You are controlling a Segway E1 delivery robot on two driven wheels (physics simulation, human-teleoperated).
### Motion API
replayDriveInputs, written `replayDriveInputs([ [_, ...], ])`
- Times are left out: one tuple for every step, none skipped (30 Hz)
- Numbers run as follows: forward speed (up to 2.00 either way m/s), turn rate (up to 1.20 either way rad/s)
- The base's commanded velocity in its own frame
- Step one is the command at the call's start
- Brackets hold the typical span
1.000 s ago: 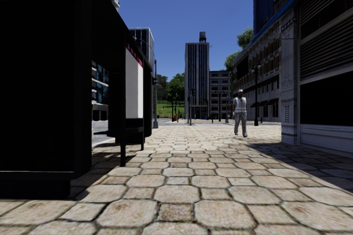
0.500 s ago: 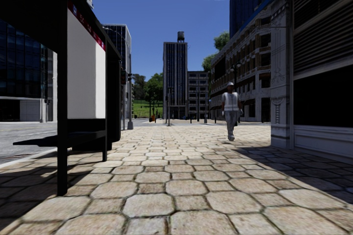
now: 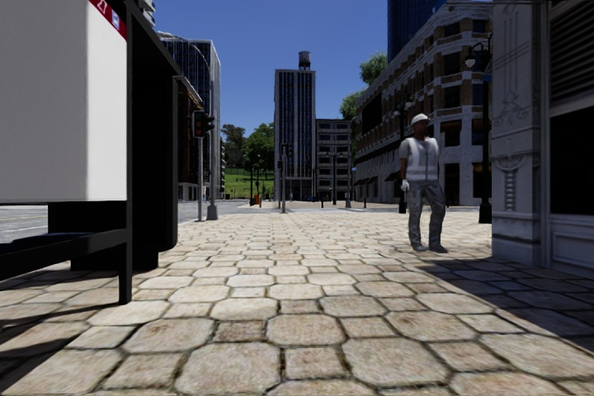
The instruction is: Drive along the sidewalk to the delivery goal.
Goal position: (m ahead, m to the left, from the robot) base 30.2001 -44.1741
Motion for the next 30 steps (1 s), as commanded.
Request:
replayDriveInputs([
  [2.00, 0.00],
  [2.00, 0.00],
  [2.00, 0.00],
  [2.00, 0.00],
  [2.00, 0.00],
  [2.00, 0.00],
  [2.00, 0.00],
  [2.00, 0.00],
  [2.00, 0.00],
  [2.00, 0.00],
  [2.00, 0.00],
  [2.00, 0.00],
  [2.00, 0.00],
  [2.00, 0.00],
  [2.00, 0.00],
  [2.00, 0.00],
  [2.00, 0.00],
  [2.00, 0.00],
  [2.00, 0.00],
  [2.00, 0.00],
  [2.00, 0.00],
  [2.00, 0.00],
  [2.00, 0.00],
  [2.00, 0.00],
  [2.00, 0.00],
  [2.00, 0.00],
  [2.00, 0.00],
  [2.00, 0.00],
  [2.00, 0.00],
  [2.00, 0.00],
])
